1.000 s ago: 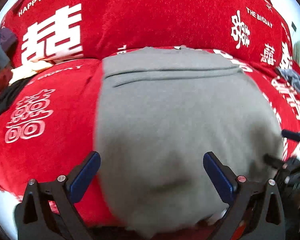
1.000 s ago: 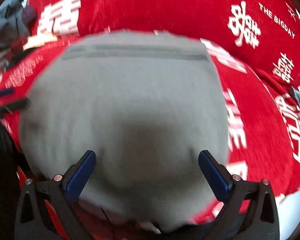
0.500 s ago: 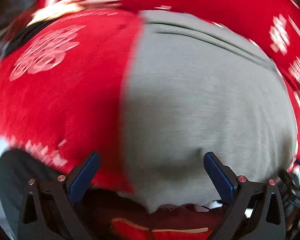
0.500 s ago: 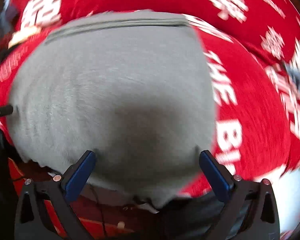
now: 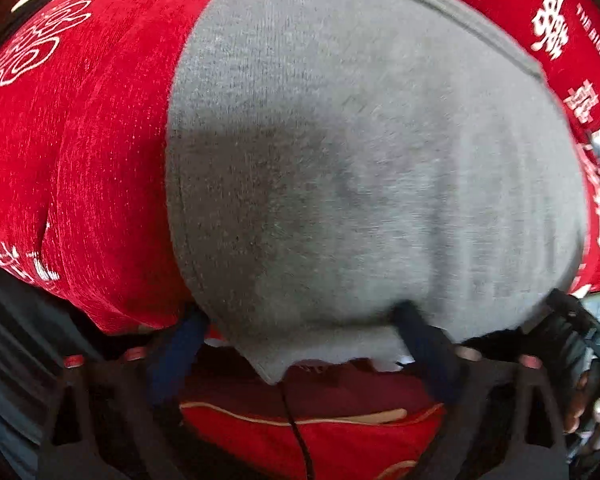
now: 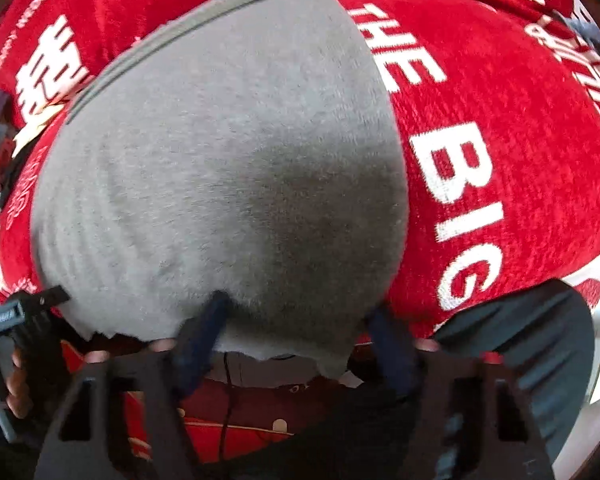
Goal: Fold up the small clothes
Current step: 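Grasp the hem with the left gripper while the right gripper grasps the hem, then lift the hem with both grippers and fold it toward the collar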
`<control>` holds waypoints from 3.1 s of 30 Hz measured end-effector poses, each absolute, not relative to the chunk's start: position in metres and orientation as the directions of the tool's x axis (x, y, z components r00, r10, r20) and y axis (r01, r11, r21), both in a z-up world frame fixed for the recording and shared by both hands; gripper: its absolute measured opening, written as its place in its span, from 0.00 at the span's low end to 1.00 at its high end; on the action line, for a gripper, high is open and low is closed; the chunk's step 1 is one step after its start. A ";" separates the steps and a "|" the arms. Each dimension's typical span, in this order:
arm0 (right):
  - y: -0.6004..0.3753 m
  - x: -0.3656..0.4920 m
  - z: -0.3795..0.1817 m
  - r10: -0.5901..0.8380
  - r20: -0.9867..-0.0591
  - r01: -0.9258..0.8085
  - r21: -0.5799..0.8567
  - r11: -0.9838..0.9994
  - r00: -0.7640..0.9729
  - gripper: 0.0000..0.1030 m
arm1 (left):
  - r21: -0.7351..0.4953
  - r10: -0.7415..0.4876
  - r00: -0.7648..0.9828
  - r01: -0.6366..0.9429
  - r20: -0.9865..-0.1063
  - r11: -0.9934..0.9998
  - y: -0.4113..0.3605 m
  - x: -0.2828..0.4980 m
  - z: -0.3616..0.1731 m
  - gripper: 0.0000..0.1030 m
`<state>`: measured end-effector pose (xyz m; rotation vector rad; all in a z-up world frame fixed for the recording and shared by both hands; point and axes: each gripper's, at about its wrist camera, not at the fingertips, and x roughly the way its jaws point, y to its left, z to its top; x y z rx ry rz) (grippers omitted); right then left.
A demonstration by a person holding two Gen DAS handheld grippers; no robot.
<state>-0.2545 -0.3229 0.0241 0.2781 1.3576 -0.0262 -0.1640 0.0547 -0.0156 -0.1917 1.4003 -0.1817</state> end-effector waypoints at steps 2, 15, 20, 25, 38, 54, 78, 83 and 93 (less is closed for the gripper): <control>-0.321 -0.260 0.031 0.192 -0.953 0.144 0.229 0.963 0.236 0.15 | -0.266 -0.267 0.174 0.026 -0.948 0.964 0.059 -0.168 -0.008 0.29; -0.332 -0.212 0.119 0.305 -0.802 -0.007 0.352 0.936 0.514 0.06 | -0.369 -0.374 0.418 0.095 -0.828 0.924 0.083 -0.135 0.084 0.14; -0.331 -0.170 0.089 0.297 -0.822 0.053 0.367 0.929 0.486 0.05 | -0.408 -0.384 0.384 0.021 -0.840 0.913 0.088 -0.089 0.057 0.14; -0.338 -0.176 0.072 0.316 -0.844 0.121 0.402 0.907 0.434 0.06 | -0.412 -0.382 0.408 0.015 -0.829 0.911 0.078 -0.093 0.042 0.14; -0.343 -0.208 0.073 0.443 -0.800 0.300 0.574 0.762 0.405 0.78 | -0.429 -0.395 0.415 0.012 -0.820 0.903 0.084 -0.117 0.036 0.15; -0.337 -0.237 0.111 0.395 -0.727 0.143 0.556 0.819 0.561 0.06 | -0.462 -0.443 0.412 0.057 -0.796 0.885 0.092 -0.154 0.037 0.09; -0.356 -0.235 0.051 0.573 -0.658 0.255 0.736 0.627 0.488 0.64 | -0.386 -0.369 0.360 0.025 -0.857 0.922 0.071 -0.153 0.012 0.66; -0.326 -0.220 0.031 0.492 -0.791 0.253 0.592 0.765 0.364 0.06 | -0.341 -0.342 0.374 0.073 -0.862 0.937 0.067 -0.155 0.016 0.07; -0.334 -0.233 0.121 0.505 -0.626 0.024 0.641 0.767 0.594 0.06 | -0.487 -0.465 0.475 0.086 -0.747 0.869 0.097 -0.162 0.075 0.08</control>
